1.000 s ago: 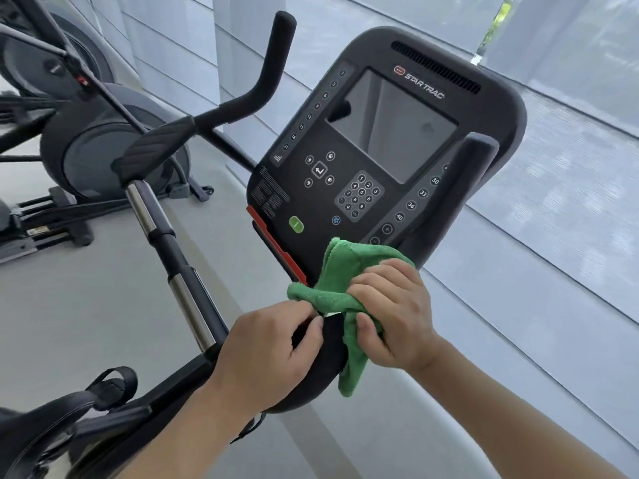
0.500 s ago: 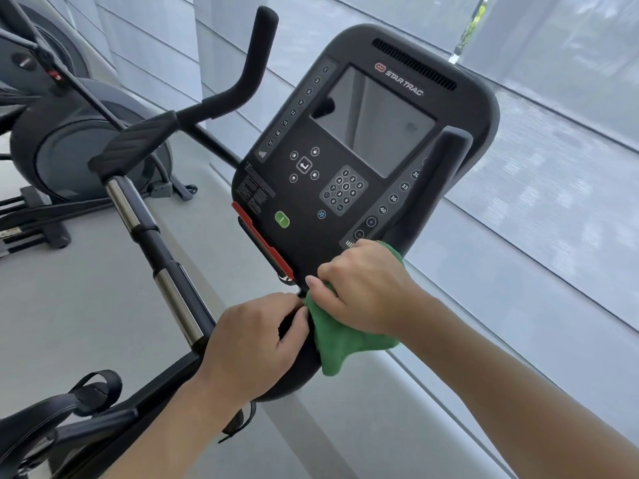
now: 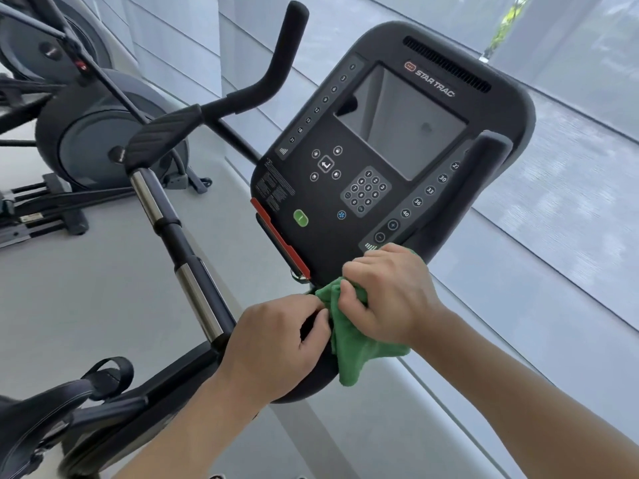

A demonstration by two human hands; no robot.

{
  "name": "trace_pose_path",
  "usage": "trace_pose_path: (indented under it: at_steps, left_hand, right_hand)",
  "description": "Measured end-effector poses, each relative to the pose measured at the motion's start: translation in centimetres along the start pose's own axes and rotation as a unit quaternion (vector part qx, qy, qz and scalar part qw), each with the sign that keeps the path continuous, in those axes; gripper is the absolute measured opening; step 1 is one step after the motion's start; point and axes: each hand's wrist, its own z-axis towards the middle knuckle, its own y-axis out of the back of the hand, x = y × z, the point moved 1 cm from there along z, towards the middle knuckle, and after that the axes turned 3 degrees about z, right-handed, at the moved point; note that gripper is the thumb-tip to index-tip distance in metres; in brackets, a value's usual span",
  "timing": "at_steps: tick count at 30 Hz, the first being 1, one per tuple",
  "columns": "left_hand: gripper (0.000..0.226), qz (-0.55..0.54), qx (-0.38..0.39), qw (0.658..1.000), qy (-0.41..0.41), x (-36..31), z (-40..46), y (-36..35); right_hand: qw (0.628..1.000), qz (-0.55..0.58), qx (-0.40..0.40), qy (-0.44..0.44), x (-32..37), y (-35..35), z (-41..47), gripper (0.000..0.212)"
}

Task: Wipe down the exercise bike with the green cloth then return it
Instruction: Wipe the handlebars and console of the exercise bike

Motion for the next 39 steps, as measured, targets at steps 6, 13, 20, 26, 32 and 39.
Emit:
trace_pose_path:
  at_steps: [6,13,20,26,32,39]
  left_hand:
    - [0.031,-0.025,0.006,1.0,-0.006,0.0,0.2,0.1]
    - [0.02,-0.082,0.003,0.996,-0.037,-2.5,2.7,2.6]
    - [0.052,-0.581,0.26,0.758,0.139,-8.1,7.0,3.6]
    - [0.033,-0.599,0.113,0.788,0.086,-11.1,10.9,4.6]
    - [0.025,-0.412,0.04,0.909,-0.051,-12.2,12.2,5.9]
    - [0.033,-0.407,0.071,0.894,-0.173,-15.2,15.9,7.6]
  right_hand:
    - [0.998,0.054,-0.021,-0.021,0.5,1.1,0.4,0.038]
    - [0.96,0.088,-0.264,0.025,-0.7,4.2,-1.9,0.047]
    - [0.93,0.071,-0.353,0.074,-2.8,10.1,-0.8,0.054]
    - [0.956,0.052,-0.287,0.016,-2.5,9.6,-1.0,0.042]
    - [0.956,0.084,-0.265,-0.093,-2.0,8.5,-3.6,0.047]
    - [0.935,0.075,-0.333,-0.095,-3.1,11.6,-2.9,0.052]
